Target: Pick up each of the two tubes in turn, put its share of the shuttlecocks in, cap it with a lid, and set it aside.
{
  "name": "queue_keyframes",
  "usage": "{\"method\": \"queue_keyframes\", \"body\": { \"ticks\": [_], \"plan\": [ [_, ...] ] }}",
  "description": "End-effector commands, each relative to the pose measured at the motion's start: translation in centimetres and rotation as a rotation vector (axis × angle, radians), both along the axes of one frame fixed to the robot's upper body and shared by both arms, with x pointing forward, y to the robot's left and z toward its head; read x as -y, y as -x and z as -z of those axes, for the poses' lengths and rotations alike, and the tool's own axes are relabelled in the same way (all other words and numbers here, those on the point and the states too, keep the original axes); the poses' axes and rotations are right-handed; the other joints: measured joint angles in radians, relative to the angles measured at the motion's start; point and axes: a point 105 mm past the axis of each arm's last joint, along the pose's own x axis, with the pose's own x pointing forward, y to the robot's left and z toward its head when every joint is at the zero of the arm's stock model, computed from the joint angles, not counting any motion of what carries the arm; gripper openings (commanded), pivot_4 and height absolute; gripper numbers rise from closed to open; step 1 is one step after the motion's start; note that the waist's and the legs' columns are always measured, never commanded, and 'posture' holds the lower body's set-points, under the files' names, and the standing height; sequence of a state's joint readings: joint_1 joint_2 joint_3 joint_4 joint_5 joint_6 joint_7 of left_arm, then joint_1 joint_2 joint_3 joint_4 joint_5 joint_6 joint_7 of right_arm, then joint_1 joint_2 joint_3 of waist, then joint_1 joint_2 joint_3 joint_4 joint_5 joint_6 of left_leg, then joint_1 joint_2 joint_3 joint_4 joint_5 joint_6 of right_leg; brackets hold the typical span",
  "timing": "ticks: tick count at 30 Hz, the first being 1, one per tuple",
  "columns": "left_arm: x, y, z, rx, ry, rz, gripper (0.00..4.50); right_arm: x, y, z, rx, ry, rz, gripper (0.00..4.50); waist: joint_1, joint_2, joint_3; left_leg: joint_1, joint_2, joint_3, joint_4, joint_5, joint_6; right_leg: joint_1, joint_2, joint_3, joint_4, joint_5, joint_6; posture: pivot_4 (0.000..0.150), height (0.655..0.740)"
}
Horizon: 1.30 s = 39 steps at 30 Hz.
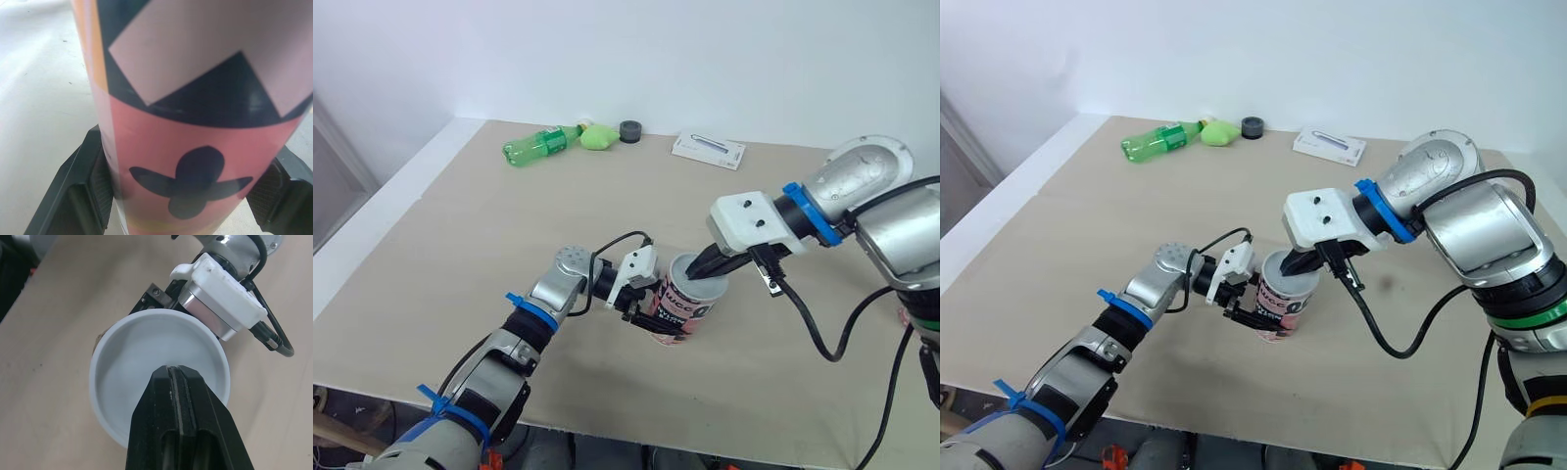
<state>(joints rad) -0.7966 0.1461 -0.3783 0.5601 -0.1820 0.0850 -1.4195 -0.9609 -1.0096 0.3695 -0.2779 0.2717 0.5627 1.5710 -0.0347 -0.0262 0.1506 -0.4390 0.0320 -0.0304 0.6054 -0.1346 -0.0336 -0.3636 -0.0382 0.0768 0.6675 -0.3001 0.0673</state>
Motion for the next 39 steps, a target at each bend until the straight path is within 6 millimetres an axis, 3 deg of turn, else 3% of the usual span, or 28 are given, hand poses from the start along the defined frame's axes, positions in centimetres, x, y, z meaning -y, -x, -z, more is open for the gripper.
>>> {"method": "queue_keyframes", "body": {
  "ticks": [1,5,8,11,12,15,21,23,24,25,26,29,31,32,33,34,37,39],
  "plan": [
    [-0.3,-0.4,0.5,0.008,-0.028,-0.033,3.04,-0.4,1.2,-0.3,-0.139,-0.094,0.0,0.14,0.001,0.001,0.001,-0.001,0.0,0.0,0.0,0.0,0.0,0.0,0.0,0.0,0.0,0.0,0.0,0.15,0.7294],
    [-0.3,-0.4,-0.1,0.018,0.019,-0.036,3.04,0.8,2.1,-4.0,-0.151,-0.271,0.063,0.14,0.004,0.004,0.004,-0.006,-0.001,0.001,0.0,0.0,0.001,-0.001,-0.001,0.001,0.0,0.005,-0.002,0.15,0.7294],
    [-0.5,-0.5,-0.7,0.02,0.06,-0.044,3.04,2.3,2.7,-5.1,-0.134,-0.349,0.143,0.14,0.012,0.005,0.004,-0.012,-0.002,0.0,0.0,0.001,0.001,-0.006,-0.001,0.001,0.0,0.006,0.001,0.15,0.7294],
    [-0.7,-1.0,-0.9,0.034,0.076,-0.069,3.04,3.9,2.9,-4.8,-0.105,-0.379,0.243,0.14,0.014,0.004,0.004,-0.016,-0.002,-0.001,0.0,0.001,0.001,-0.009,-0.001,0.0,0.0,0.005,0.001,0.15,0.7294],
    [-0.7,-1.1,-1.1,0.042,0.083,-0.072,3.66,4.4,3.0,-4.6,-0.095,-0.385,0.275,0.0,0.013,0.005,0.005,-0.016,-0.003,-0.001,-0.001,0.0,0.001,-0.009,0.0,0.0,0.0,0.005,0.001,0.15,0.7294],
    [-0.8,-1.0,-1.5,0.013,0.1,-0.051,4.44,5.7,3.2,-4.2,-0.074,-0.418,0.36,0.0,0.012,0.007,0.006,-0.016,-0.003,-0.001,-0.001,0.001,0.001,-0.01,0.0,0.001,0.0,0.004,0.002,0.15,0.7294],
    [-1.2,-0.9,-1.4,0.017,0.112,-0.047,4.44,7.3,3.9,-2.8,-0.074,-0.447,0.487,0.0,0.013,0.012,0.011,-0.018,-0.003,-0.002,-0.001,0.001,0.001,-0.01,0.001,0.001,0.0,0.004,0.003,0.15,0.7294],
    [-1.5,-0.9,-1.7,0.017,0.123,-0.052,4.5,7.7,4.2,-2.2,-0.082,-0.445,0.514,0.85,0.013,0.013,0.012,-0.019,-0.005,-0.003,-0.001,0.001,0.001,-0.01,0.001,0.002,0.0,0.002,0.005,0.15,0.7294],
    [-1.8,-0.7,-1.7,0.011,0.112,-0.041,4.5,8.0,4.2,-1.7,-0.087,-0.443,0.539,1.01,0.013,0.013,0.012,-0.019,-0.005,-0.003,-0.001,0.001,0.001,-0.01,0.001,0.002,0.0,0.002,0.005,0.15,0.7294],
    [-2.2,-0.2,-1.8,-0.028,0.1,-0.018,4.5,8.3,4.4,-0.9,-0.098,-0.43,0.561,1.5,0.013,0.014,0.013,-0.019,-0.005,-0.003,-0.001,0.001,0.001,-0.01,0.001,0.002,0.0,0.002,0.005,0.15,0.7294],
    [-2.6,0.3,-1.9,-0.048,0.092,0.007,4.5,8.6,4.5,-0.3,-0.109,-0.42,0.578,1.67,0.013,0.013,0.013,-0.02,-0.005,-0.003,-0.001,0.001,0.001,-0.01,0.001,0.003,0.0,0.002,0.005,0.15,0.7294],
    [-3.7,1.0,-1.6,-0.023,0.059,0.014,4.5,8.9,5.0,1.4,-0.158,-0.417,0.613,2.71,0.011,0.015,0.014,-0.02,-0.004,-0.004,-0.001,0.0,0.001,-0.01,0.002,0.002,0.0,0.002,0.005,0.15,0.7294],
    [-4.9,1.3,-1.5,-0.004,0.026,-0.006,4.5,8.7,5.3,2.7,-0.199,-0.427,0.627,3.64,0.012,0.016,0.015,-0.019,-0.004,-0.004,-0.001,0.001,0.001,-0.01,0.002,0.002,0.0,0.002,0.005,0.15,0.7294],
    [-5.7,1.3,-1.4,0.008,0.017,-0.026,4.5,8.6,5.3,3.5,-0.208,-0.433,0.642,3.77,0.012,0.015,0.015,-0.019,-0.004,-0.004,-0.001,0.001,0.001,-0.009,0.002,0.002,0.0,0.002,0.005,0.15,0.7294],
    [-6.5,1.2,-1.4,0.022,0.003,-0.053,4.5,8.3,5.4,4.4,-0.23,-0.434,0.652,4.26,0.011,0.014,0.015,-0.019,-0.004,-0.004,0.0,0.001,0.001,-0.009,0.003,0.002,0.0,0.002,0.005,0.15,0.7294],
    [-7.3,1.2,-1.4,0.029,-0.002,-0.078,4.5,7.9,5.5,5.2,-0.24,-0.439,0.648,4.48,0.01,0.013,0.016,-0.019,-0.003,-0.004,0.0,0.001,0.001,-0.009,0.003,0.002,0.0,0.002,0.005,0.15,0.7294],
    [-9.6,1.3,-2.1,0.044,0.016,-0.157,4.5,6.6,4.1,6.2,-0.206,-0.56,0.678,4.48,0.006,0.013,0.016,-0.017,-0.001,-0.004,0.0,0.001,0.001,-0.009,0.005,0.002,0.001,0.002,0.005,0.15,0.7294],
    [-10.7,1.8,-2.3,0.045,0.021,-0.189,4.5,6.0,4.3,7.0,-0.233,-0.57,0.667,4.48,0.006,0.015,0.018,-0.017,-0.001,-0.005,0.0,0.002,0.0,-0.009,0.005,0.002,0.001,0.002,0.007,0.15,0.7294]
  ]
}}
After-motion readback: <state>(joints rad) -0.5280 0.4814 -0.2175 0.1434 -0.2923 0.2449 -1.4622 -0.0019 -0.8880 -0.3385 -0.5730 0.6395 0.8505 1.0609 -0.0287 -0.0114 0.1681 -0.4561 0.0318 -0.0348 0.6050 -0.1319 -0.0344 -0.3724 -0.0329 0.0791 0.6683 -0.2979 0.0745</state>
